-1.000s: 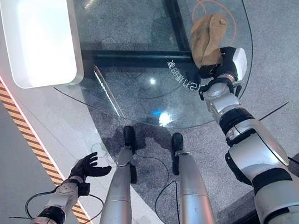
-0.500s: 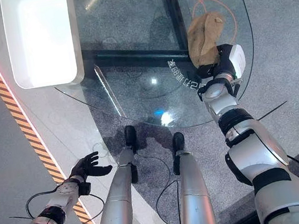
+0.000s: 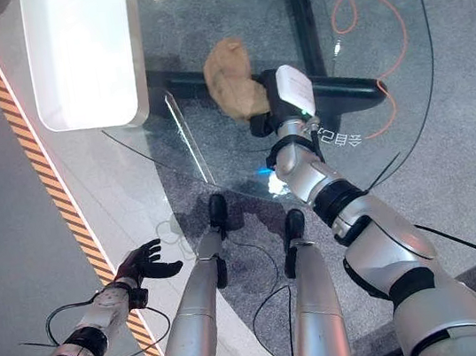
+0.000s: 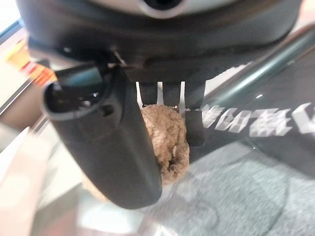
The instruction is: Wipe the table with a cloth and put it in the basket.
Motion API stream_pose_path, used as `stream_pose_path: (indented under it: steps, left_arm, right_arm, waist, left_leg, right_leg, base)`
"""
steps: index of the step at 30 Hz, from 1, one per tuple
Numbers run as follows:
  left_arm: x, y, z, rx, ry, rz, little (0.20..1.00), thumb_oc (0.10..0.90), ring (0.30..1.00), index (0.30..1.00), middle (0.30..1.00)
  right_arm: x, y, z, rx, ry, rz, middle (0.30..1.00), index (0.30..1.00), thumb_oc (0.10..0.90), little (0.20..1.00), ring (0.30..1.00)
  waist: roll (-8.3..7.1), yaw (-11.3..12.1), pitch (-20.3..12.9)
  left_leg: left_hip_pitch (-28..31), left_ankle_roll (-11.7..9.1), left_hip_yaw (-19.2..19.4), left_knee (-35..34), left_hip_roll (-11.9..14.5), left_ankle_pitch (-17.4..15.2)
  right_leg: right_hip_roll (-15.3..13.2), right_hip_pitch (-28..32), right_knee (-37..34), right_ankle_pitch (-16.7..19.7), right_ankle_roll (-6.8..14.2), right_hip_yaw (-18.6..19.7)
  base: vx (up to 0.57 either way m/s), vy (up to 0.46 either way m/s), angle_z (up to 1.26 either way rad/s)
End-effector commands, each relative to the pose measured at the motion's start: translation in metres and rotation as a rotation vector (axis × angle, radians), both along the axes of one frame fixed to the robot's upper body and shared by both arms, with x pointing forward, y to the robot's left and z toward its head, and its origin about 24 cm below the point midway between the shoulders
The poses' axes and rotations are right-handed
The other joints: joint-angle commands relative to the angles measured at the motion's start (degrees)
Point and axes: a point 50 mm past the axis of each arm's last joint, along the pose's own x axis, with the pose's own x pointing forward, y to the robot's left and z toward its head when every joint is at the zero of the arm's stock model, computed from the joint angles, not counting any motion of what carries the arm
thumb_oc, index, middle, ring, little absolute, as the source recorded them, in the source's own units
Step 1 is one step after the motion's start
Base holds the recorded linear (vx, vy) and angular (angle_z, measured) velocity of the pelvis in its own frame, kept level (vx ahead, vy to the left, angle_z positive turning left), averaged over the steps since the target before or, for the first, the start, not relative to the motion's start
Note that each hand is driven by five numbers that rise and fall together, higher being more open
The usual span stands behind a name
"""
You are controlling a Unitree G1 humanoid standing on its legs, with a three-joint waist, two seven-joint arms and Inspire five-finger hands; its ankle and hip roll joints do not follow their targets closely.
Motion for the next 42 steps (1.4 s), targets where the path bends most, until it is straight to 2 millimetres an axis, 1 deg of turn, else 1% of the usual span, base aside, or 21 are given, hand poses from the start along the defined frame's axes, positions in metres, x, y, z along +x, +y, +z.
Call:
stream_pose_path:
  steps: [1, 4, 10, 16, 26, 32, 35, 38, 41, 42]
  left_arm:
    - [-0.005, -0.002, -0.006, 0.033, 0.035, -0.024, 0.9, 0.8, 0.9, 0.9, 0.9]
    - [-0.004, -0.004, -0.005, 0.032, 0.034, -0.028, 0.9, 0.8, 0.9, 0.9, 0.9]
    - [-0.002, -0.008, -0.004, 0.03, 0.034, -0.042, 0.9, 0.8, 0.9, 0.9, 0.9]
    - [-0.001, -0.01, -0.003, 0.032, 0.033, -0.047, 0.9, 0.8, 0.9, 0.9, 0.9]
    - [0.001, -0.009, -0.001, 0.039, 0.035, -0.058, 0.9, 0.8, 0.9, 0.9, 0.9]
    - [0.002, -0.007, 0.0, 0.041, 0.037, -0.063, 0.9, 0.8, 0.9, 0.9, 0.9]
    - [0.003, -0.007, 0.001, 0.041, 0.037, -0.062, 0.9, 0.8, 0.9, 0.9, 0.9]
    - [0.003, -0.007, 0.001, 0.039, 0.038, -0.062, 0.9, 0.8, 0.9, 0.9, 0.9]
    - [0.003, -0.006, 0.001, 0.036, 0.039, -0.059, 0.9, 0.8, 0.9, 0.9, 0.9]
    - [0.003, -0.006, 0.001, 0.036, 0.04, -0.059, 0.9, 0.8, 0.9, 0.9, 0.9]
  right_arm:
    - [-0.005, 0.034, 0.071, -0.08, -0.249, 0.139, 0.3, 0.3, 0.1, 0.2, 0.3]
    - [-0.006, 0.041, 0.068, -0.113, -0.228, 0.164, 0.3, 0.3, 0.1, 0.2, 0.3]
    - [-0.008, 0.057, 0.056, -0.204, -0.168, 0.246, 0.3, 0.3, 0.1, 0.2, 0.3]
    - [-0.012, 0.07, 0.043, -0.273, -0.098, 0.336, 0.3, 0.3, 0.1, 0.2, 0.3]
    - [-0.017, 0.082, 0.025, -0.393, 0.014, 0.468, 0.3, 0.3, 0.1, 0.2, 0.3]
    - [-0.017, 0.08, 0.021, -0.415, 0.04, 0.485, 0.3, 0.3, 0.1, 0.2, 0.3]
    - [-0.016, 0.076, 0.021, -0.409, 0.037, 0.462, 0.3, 0.3, 0.1, 0.2, 0.3]
    - [-0.012, 0.069, 0.022, -0.385, 0.019, 0.412, 0.3, 0.3, 0.1, 0.2, 0.3]
    - [-0.007, 0.056, 0.027, -0.331, -0.014, 0.334, 0.3, 0.3, 0.1, 0.2, 0.3]
    - [-0.007, 0.056, 0.027, -0.329, -0.015, 0.329, 0.3, 0.3, 0.1, 0.2, 0.3]
  waist:
    - [-0.37, -0.64, -1.04]
    - [-0.14, -0.51, -1.04]
    - [0.19, -0.27, -1.04]
    - [0.16, -0.28, -1.04]
    - [0.06, -0.26, -1.04]
    - [0.04, -0.31, -1.04]
    - [0.02, -0.41, -1.04]
    - [0.17, -0.43, -1.04]
    - [0.34, -0.45, -1.04]
    - [0.34, -0.45, -1.04]
  left_leg:
    - [0.48, 5.77, 4.48, 8.53, -6.54, -9.68]
    - [0.62, 5.77, 4.53, 8.33, -6.68, -9.53]
    - [0.7, 5.7, 4.47, 8.17, -6.97, -9.29]
    - [0.72, 5.67, 4.57, 8.06, -7.0, -9.11]
    - [0.89, 5.61, 4.49, 7.96, -7.21, -8.89]
    - [0.92, 5.57, 4.7, 7.92, -7.02, -8.77]
    - [0.89, 5.57, 4.75, 7.85, -7.0, -8.67]
    - [0.88, 5.68, 4.81, 7.77, -6.99, -8.65]
    - [0.84, 5.73, 4.9, 7.87, -6.94, -8.66]
    - [0.85, 5.73, 4.9, 7.87, -6.94, -8.66]
  right_leg:
    - [1.24, 2.4, -14.64, 9.97, 1.66, -2.55]
    - [1.07, 2.53, -14.82, 10.01, 1.64, -2.65]
    - [0.86, 2.57, -14.86, 10.08, 1.65, -2.78]
    - [0.75, 2.53, -14.99, 10.26, 1.71, -2.89]
    - [0.6, 2.57, -15.09, 10.52, 1.82, -3.08]
    - [0.44, 2.54, -15.07, 10.62, 1.9, -3.2]
    - [0.45, 2.41, -15.12, 10.77, 1.91, -3.17]
    - [0.44, 2.28, -15.1, 10.87, 1.9, -3.11]
    - [0.41, 2.19, -14.99, 10.93, 1.91, -3.05]
    - [0.41, 2.2, -14.99, 10.93, 1.91, -3.04]
  base:
    - [0.0, 0.008, 0.12]
    - [0.0, 0.013, 0.08]
    - [0.0, 0.0, 0.0]
    - [0.0, 0.0, 0.0]
    - [0.0, 0.0, 0.0]
    - [0.0, 0.0, 0.0]
    - [0.0, 0.0, 0.0]
    - [0.0, 0.0, 0.0]
    - [0.0, 0.0, 0.0]
    - [0.0, 0.0, 0.0]
